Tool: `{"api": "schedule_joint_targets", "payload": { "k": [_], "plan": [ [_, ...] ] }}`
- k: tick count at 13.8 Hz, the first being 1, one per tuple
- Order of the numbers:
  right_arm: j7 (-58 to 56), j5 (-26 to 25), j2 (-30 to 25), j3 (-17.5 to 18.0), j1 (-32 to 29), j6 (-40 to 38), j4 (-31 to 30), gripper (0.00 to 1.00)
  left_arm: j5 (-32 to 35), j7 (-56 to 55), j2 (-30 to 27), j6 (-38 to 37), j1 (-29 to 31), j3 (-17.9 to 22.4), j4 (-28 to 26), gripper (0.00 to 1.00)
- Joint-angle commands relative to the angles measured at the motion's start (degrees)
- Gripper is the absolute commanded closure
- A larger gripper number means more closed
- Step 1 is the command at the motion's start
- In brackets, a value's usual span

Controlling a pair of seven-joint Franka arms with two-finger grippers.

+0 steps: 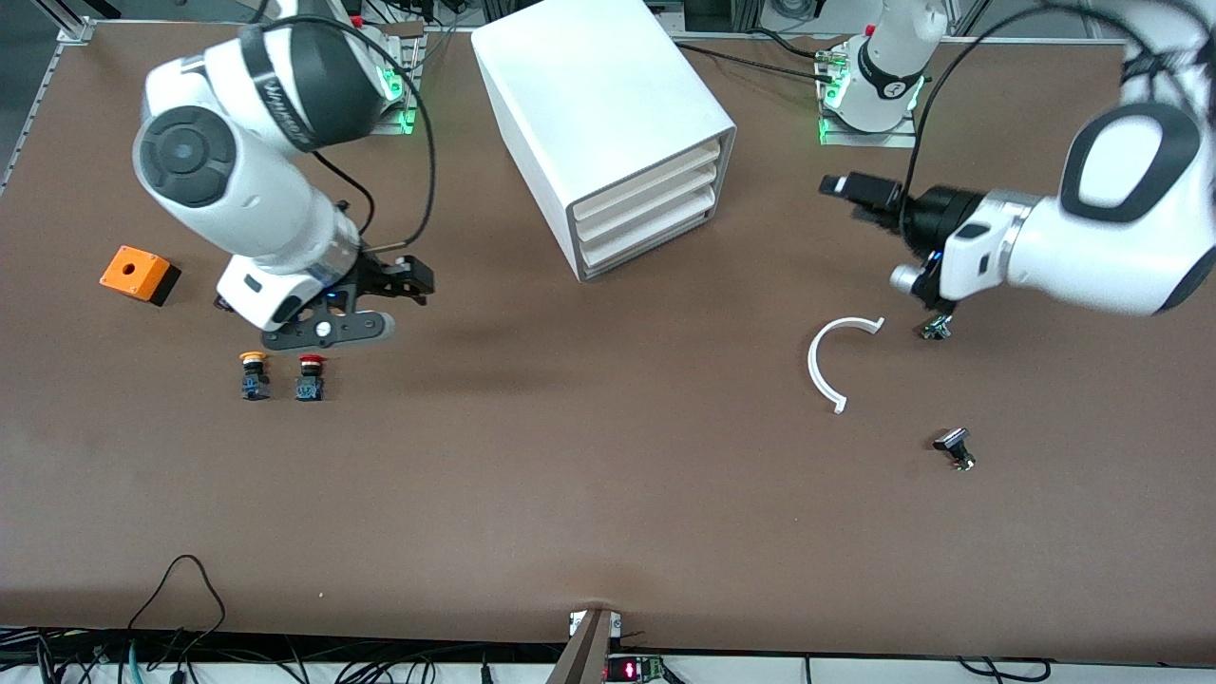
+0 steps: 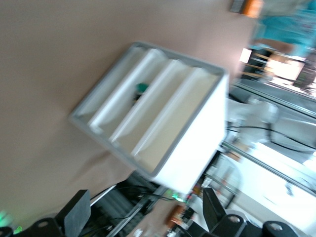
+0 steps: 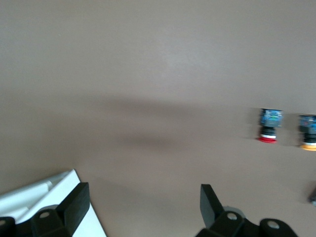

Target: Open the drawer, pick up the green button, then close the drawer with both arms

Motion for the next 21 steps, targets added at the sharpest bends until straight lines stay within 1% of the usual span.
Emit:
{"api": "schedule_joint_targets", "payload": {
  "k": [1,2,5,6,7,9,10,11,12,13,14,15,16,17,19,21],
  "plan": [
    [3.7,0.9,3.0,-0.5,3.1,2.1,0.7,0.00,-4.0,10.9,6.3,-1.8,-0.7,-0.5,2.4,0.01],
    [3.7,0.9,3.7,-0.5,3.8,2.6,0.7,0.01,-4.3,14.8,8.0,-1.4,-1.7,-0.6,2.2,0.01],
    [4.4,0.9,5.1,-0.5,5.3,5.2,0.8,0.00,-5.4,21.9,12.7,2.7,-2.1,-1.9,1.9,0.01],
    [6.5,0.9,5.5,-0.5,6.1,6.1,0.8,0.00,-5.4,24.1,12.8,5.2,-2.5,-2.6,0.1,0.02],
    [8.0,0.9,5.9,-0.5,6.9,6.9,0.9,0.00,-6.1,27.5,12.7,9.8,-2.5,-3.4,-3.3,0.03],
    [10.8,0.9,7.6,-0.5,8.6,7.4,3.0,0.00,-11.8,35.6,12.7,16.9,-2.6,-6.3,-10.0,0.10],
    [12.3,0.9,8.6,-0.5,9.4,7.4,4.1,0.01,-13.1,38.1,12.7,19.5,-2.6,-7.6,-12.2,0.16],
    [13.6,0.9,9.3,-0.5,10.1,7.4,4.9,0.00,-13.4,40.2,13.0,21.0,-2.6,-8.9,-13.5,0.27],
    [14.5,0.9,9.8,-0.5,10.8,7.4,5.5,0.01,-14.8,42.6,13.7,21.9,-2.7,-9.6,-14.8,0.34],
    [15.4,0.9,10.1,-0.5,11.5,7.3,6.0,0.01,-17.0,45.6,14.7,22.1,-2.8,-10.3,-16.3,0.34],
    [16.0,0.9,10.4,-0.5,11.9,7.3,6.4,0.01,-18.5,49.6,16.2,22.5,-2.9,-10.5,-17.2,0.37],
    [16.3,0.9,10.4,-0.5,12.2,7.4,6.4,0.00,-19.6,52.7,17.3,22.8,-3.5,-10.5,-17.7,0.40],
    [16.4,0.9,10.4,-0.5,12.3,7.5,6.5,0.00,-20.2,54.7,18.0,24.0,-4.2,-10.5,-17.9,0.40],
    [16.4,0.9,10.5,-0.5,12.3,7.7,6.5,0.01,-20.3,55.1,18.3,25.4,-4.8,-10.5,-18.0,0.40],
    [16.9,0.9,11.2,-0.5,13.0,7.4,7.7,0.00,-20.6,55.4,18.2,29.0,-7.5,-10.7,-20.0,0.40],
    [17.5,0.9,11.2,-0.5,13.1,7.2,7.8,0.00,-20.6,57.7,18.3,30.9,-7.8,-11.8,-20.9,0.47]
  ]
}}
